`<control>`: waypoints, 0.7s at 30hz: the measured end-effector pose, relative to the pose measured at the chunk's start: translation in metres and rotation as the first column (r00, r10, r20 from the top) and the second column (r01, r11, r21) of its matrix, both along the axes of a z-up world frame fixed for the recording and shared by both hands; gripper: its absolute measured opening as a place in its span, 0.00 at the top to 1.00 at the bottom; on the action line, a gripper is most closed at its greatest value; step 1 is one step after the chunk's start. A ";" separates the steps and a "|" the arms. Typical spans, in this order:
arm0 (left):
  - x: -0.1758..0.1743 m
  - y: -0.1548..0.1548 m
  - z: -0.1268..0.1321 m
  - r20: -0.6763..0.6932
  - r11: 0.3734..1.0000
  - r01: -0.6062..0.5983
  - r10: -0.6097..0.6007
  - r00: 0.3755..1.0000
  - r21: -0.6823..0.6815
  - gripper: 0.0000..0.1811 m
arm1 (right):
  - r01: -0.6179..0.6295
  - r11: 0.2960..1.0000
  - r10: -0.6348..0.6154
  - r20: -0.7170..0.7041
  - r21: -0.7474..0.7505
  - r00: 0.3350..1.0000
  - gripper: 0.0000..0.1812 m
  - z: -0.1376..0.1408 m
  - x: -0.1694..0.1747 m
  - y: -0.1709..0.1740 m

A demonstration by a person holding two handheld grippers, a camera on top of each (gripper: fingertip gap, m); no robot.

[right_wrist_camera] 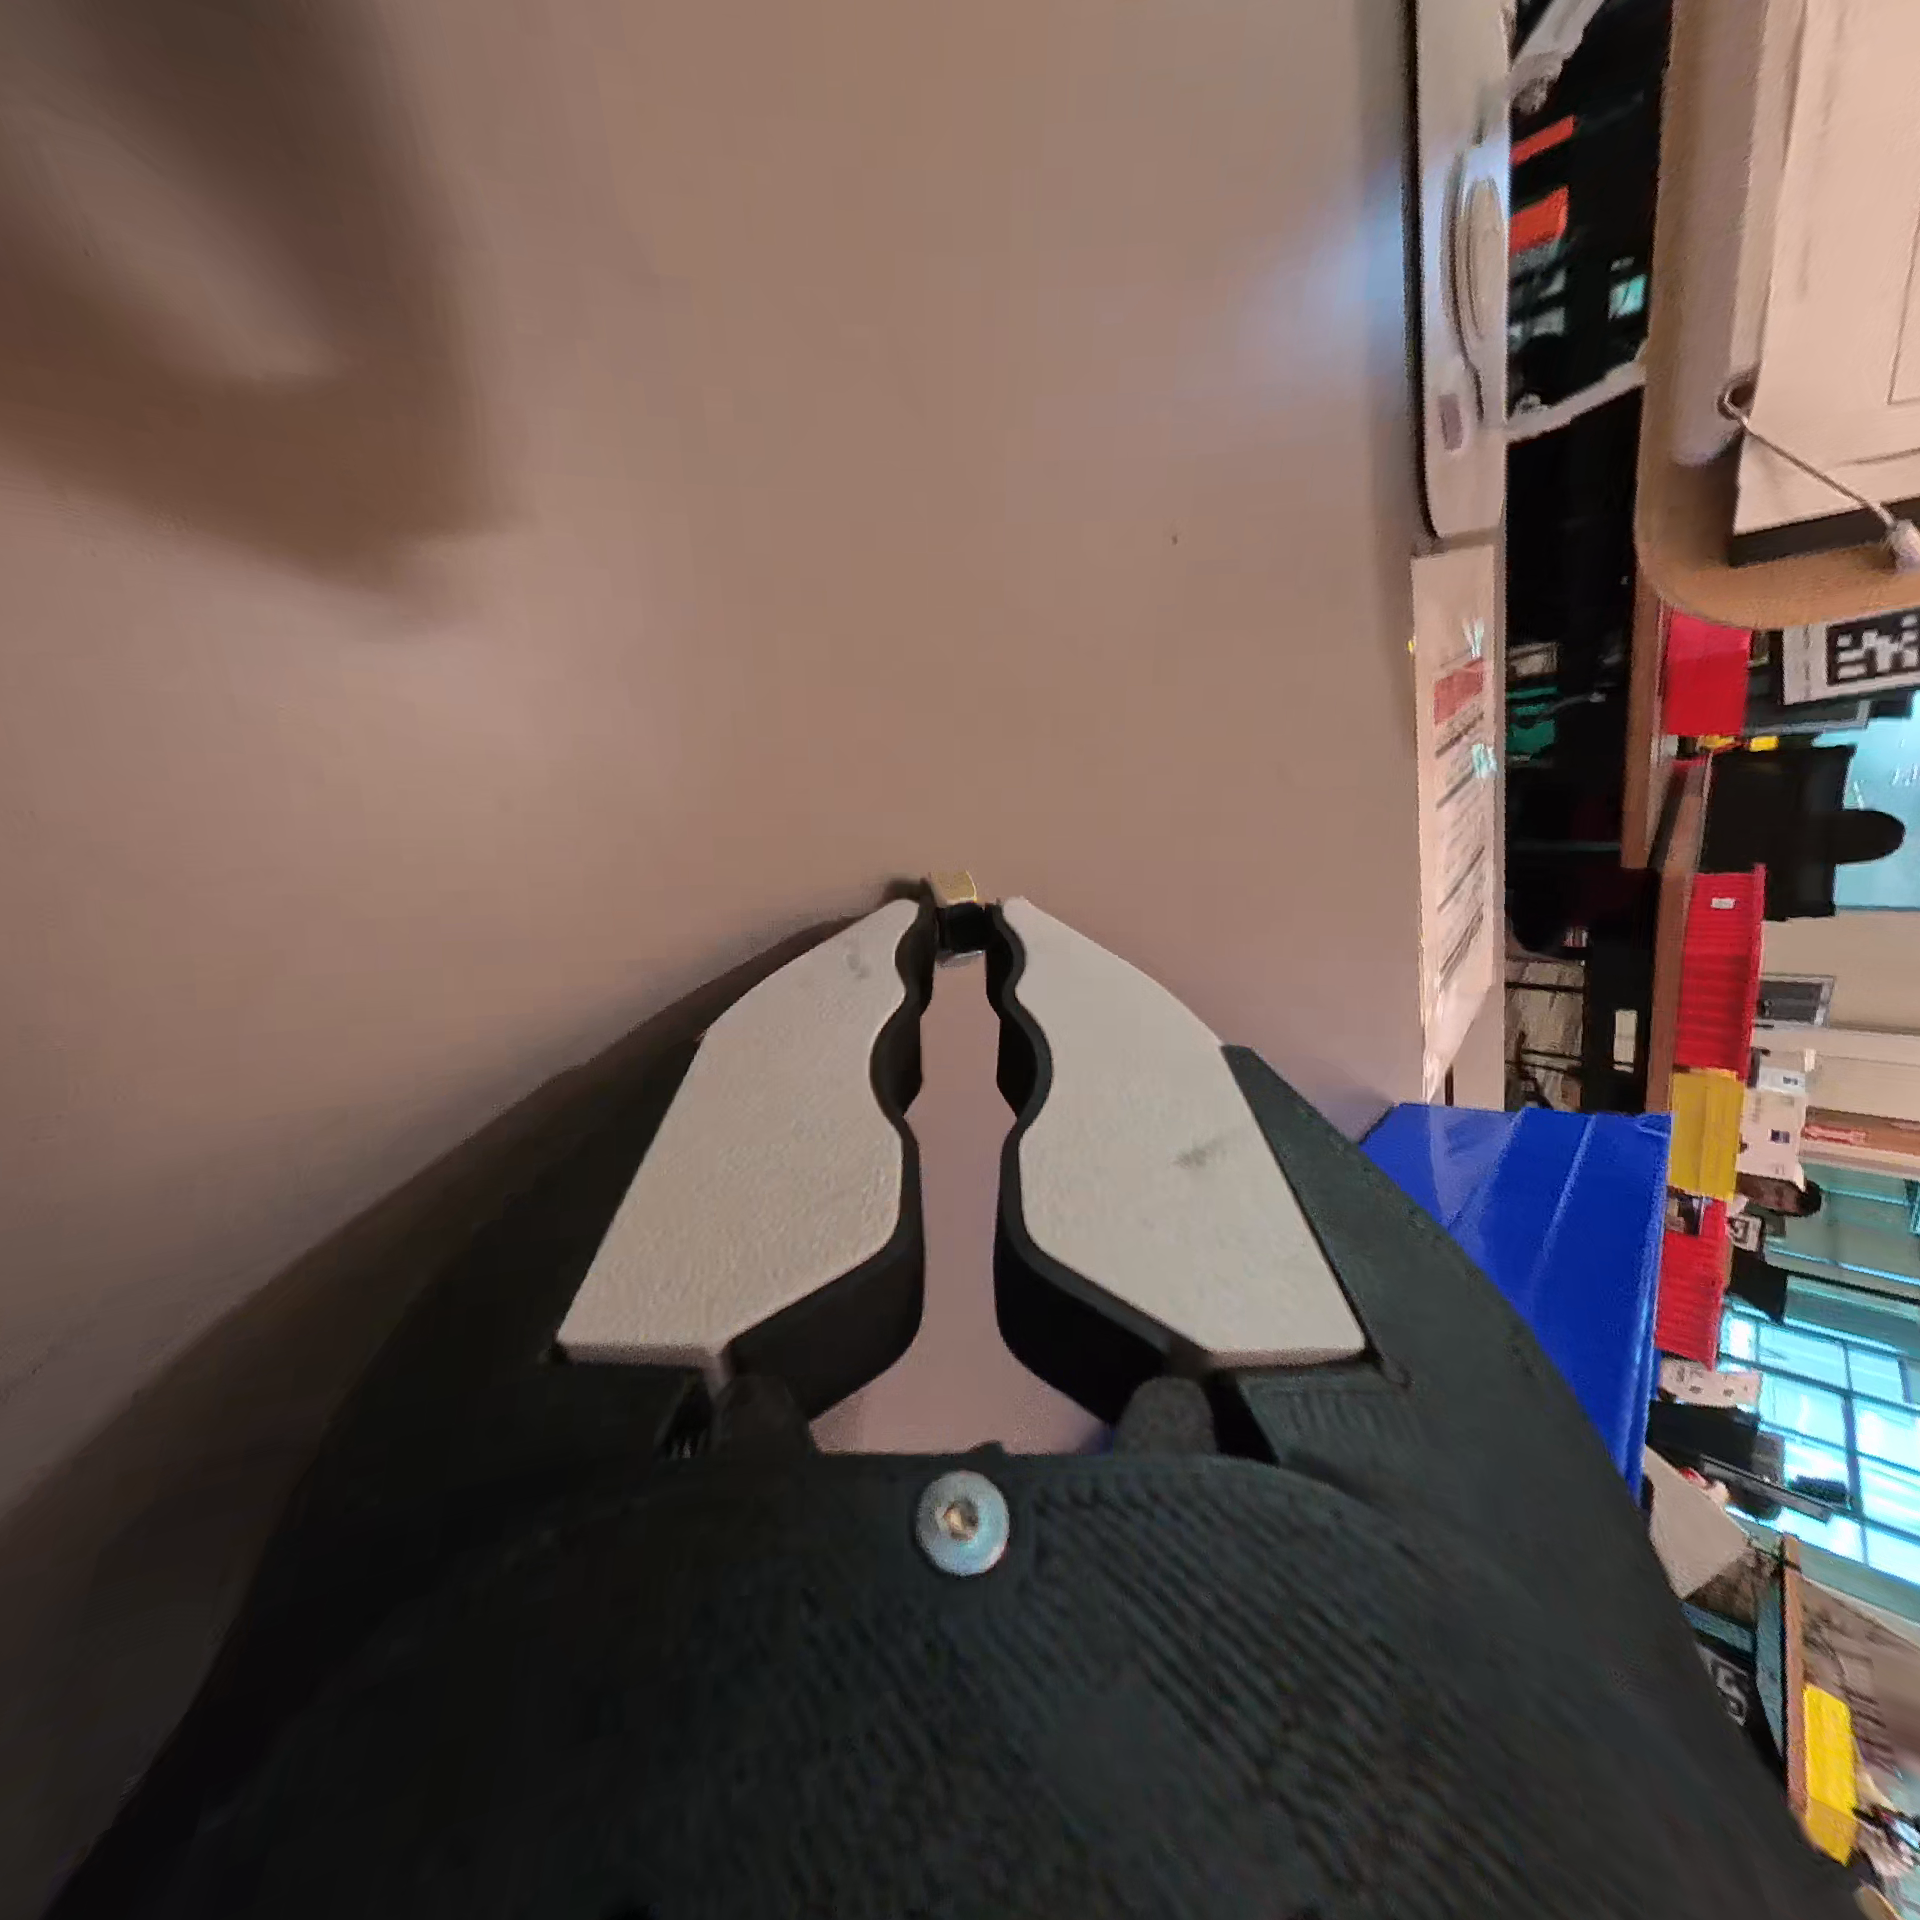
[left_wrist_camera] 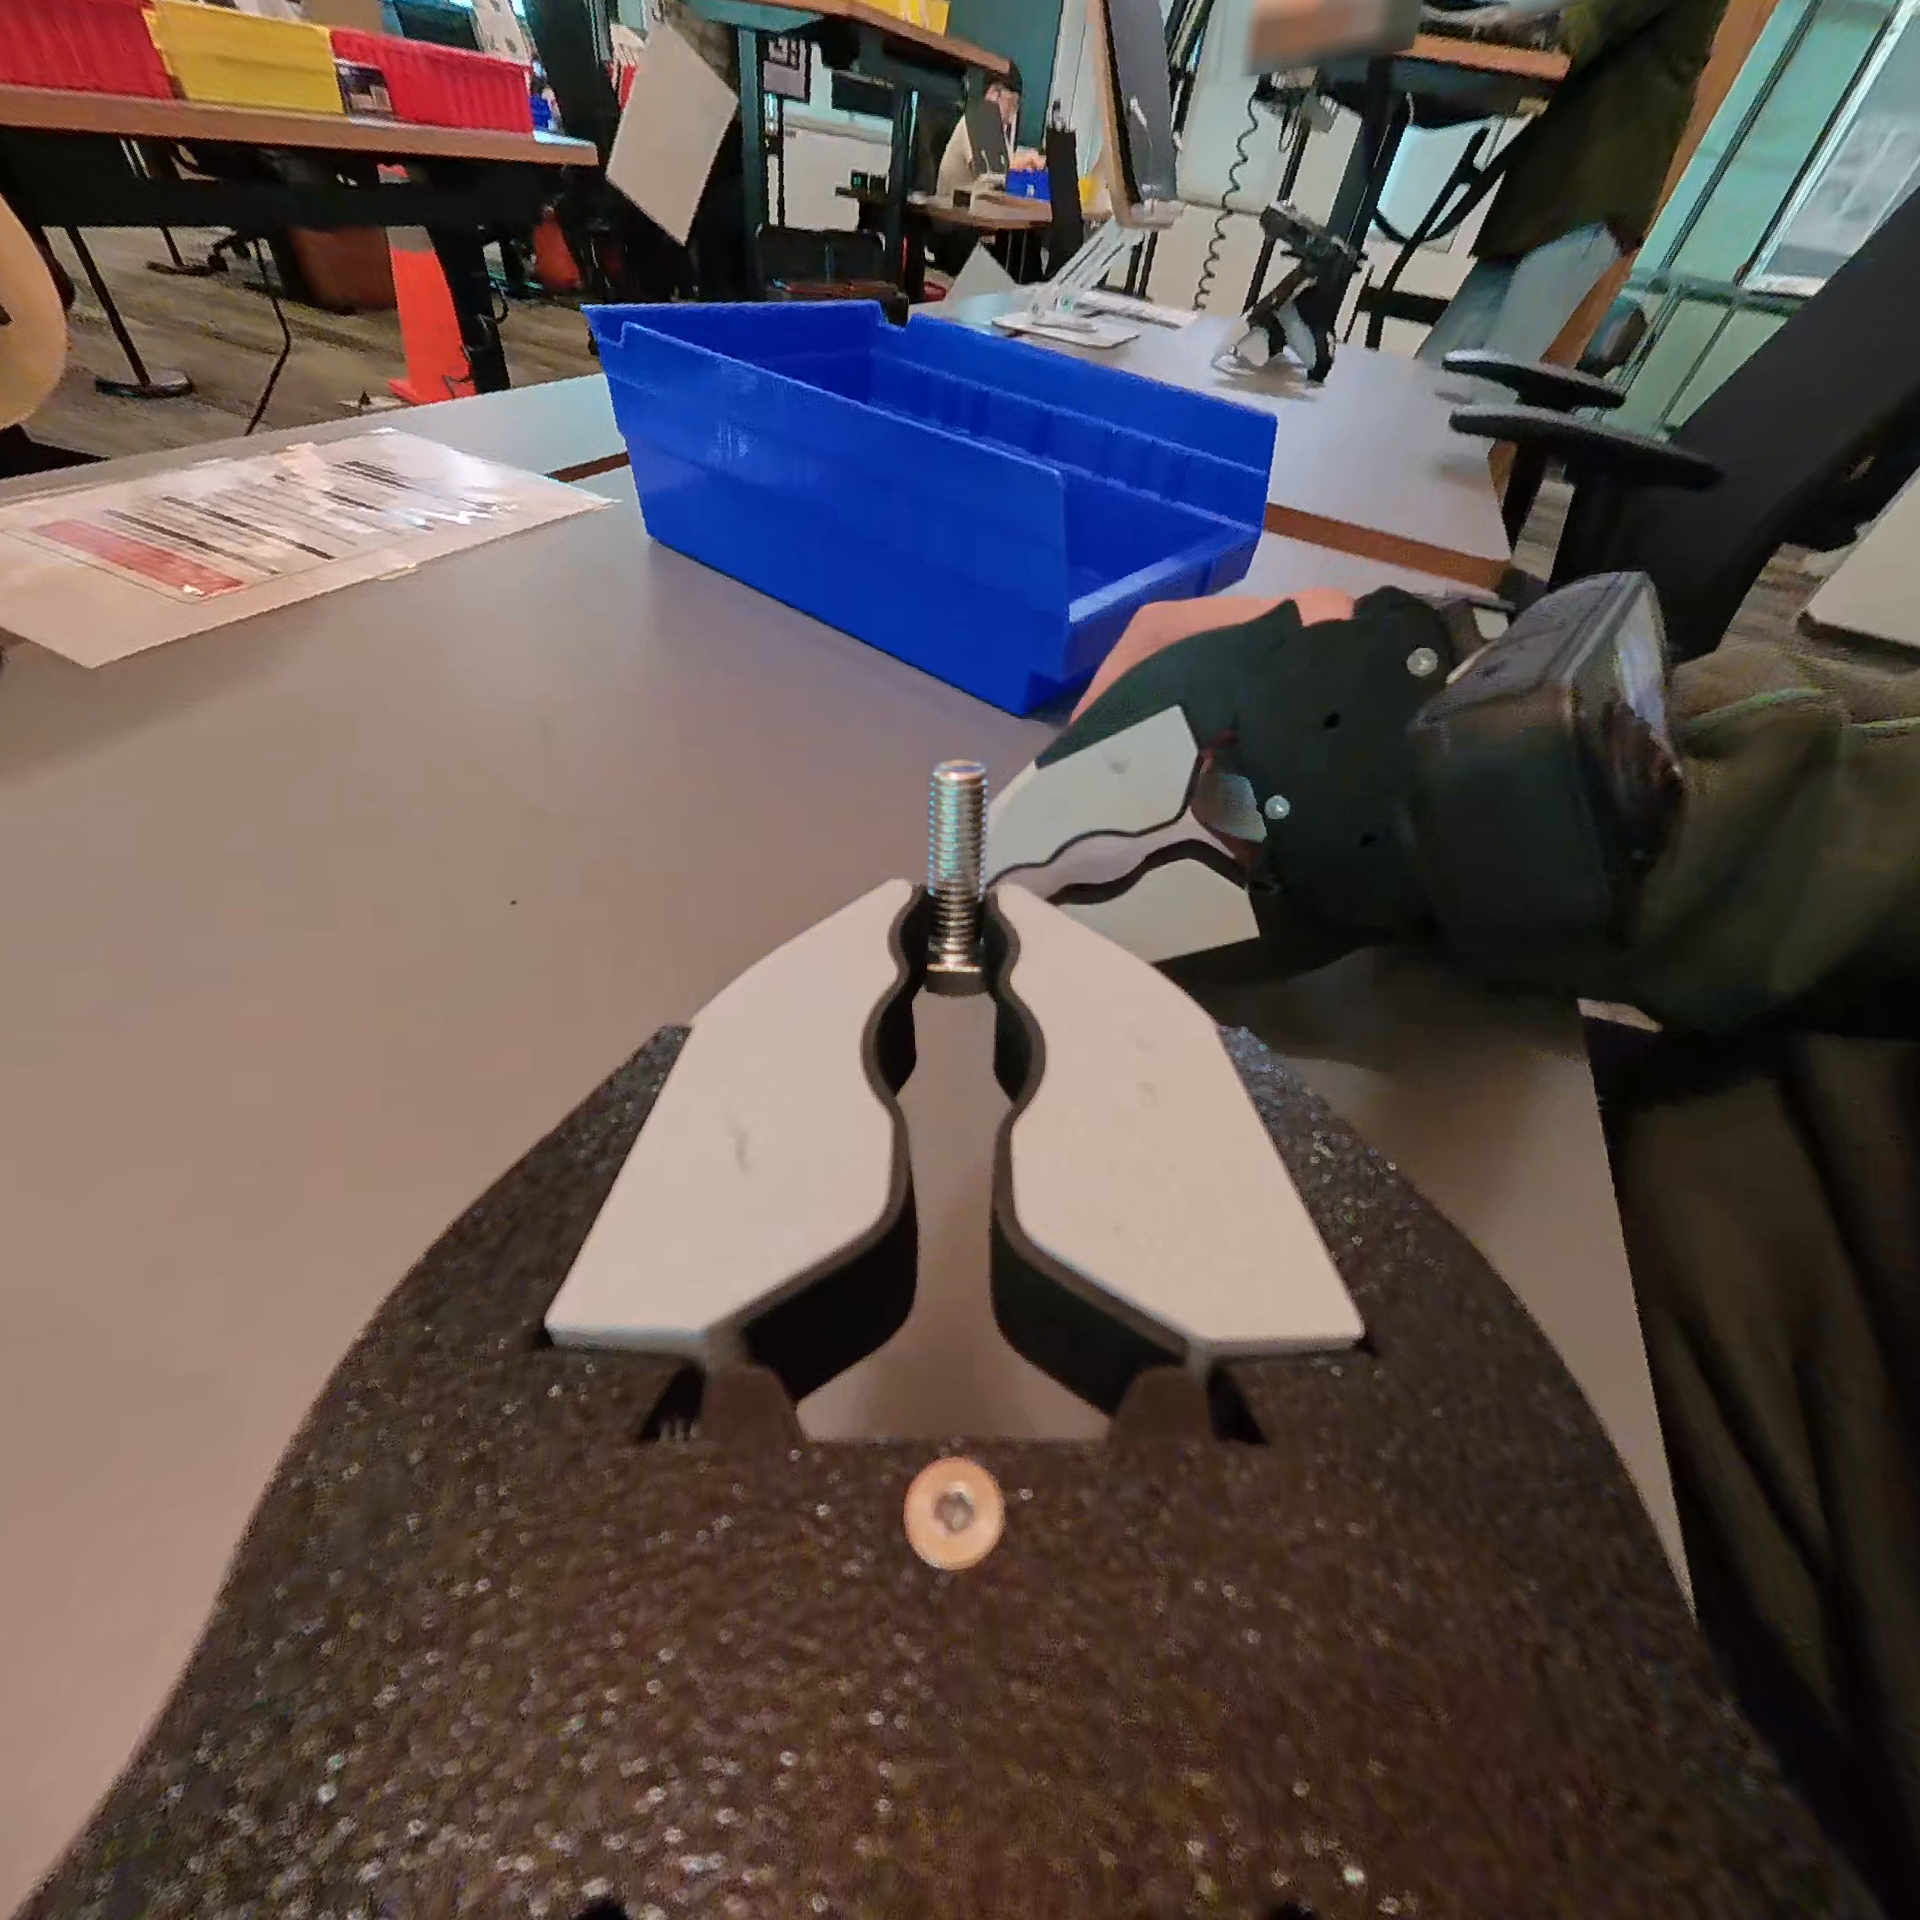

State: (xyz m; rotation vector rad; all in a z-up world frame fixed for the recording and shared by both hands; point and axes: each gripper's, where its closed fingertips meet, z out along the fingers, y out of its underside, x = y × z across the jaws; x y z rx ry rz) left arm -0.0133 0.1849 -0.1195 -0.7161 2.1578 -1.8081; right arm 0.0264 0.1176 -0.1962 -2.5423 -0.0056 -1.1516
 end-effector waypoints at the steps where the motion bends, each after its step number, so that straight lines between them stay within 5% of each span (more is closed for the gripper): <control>1: 0.000 0.001 0.001 0.004 1.000 0.002 -0.002 1.000 0.008 0.95 | -0.008 1.000 0.007 -0.004 -0.002 1.000 0.95 -0.002 -0.002 0.002; 8: -0.004 0.001 0.002 -0.016 0.999 0.034 -0.034 0.999 -0.039 0.95 | -0.073 0.994 0.083 -0.126 0.083 0.988 0.95 -0.002 -0.020 0.012; 13: -0.007 0.002 -0.001 -0.023 0.997 0.063 -0.064 0.998 -0.052 0.95 | -0.040 0.967 0.128 -0.344 0.252 0.930 0.68 0.006 -0.044 0.012; 19: -0.007 0.006 0.005 -0.024 0.990 0.085 -0.088 0.996 -0.112 0.95 | 0.015 0.962 0.121 -0.476 0.273 0.871 0.73 0.000 -0.038 0.014; 21: -0.007 0.008 0.006 -0.027 0.988 0.092 -0.096 0.995 -0.125 0.95 | 0.010 0.964 0.125 -0.489 0.265 0.863 0.84 -0.003 -0.033 0.017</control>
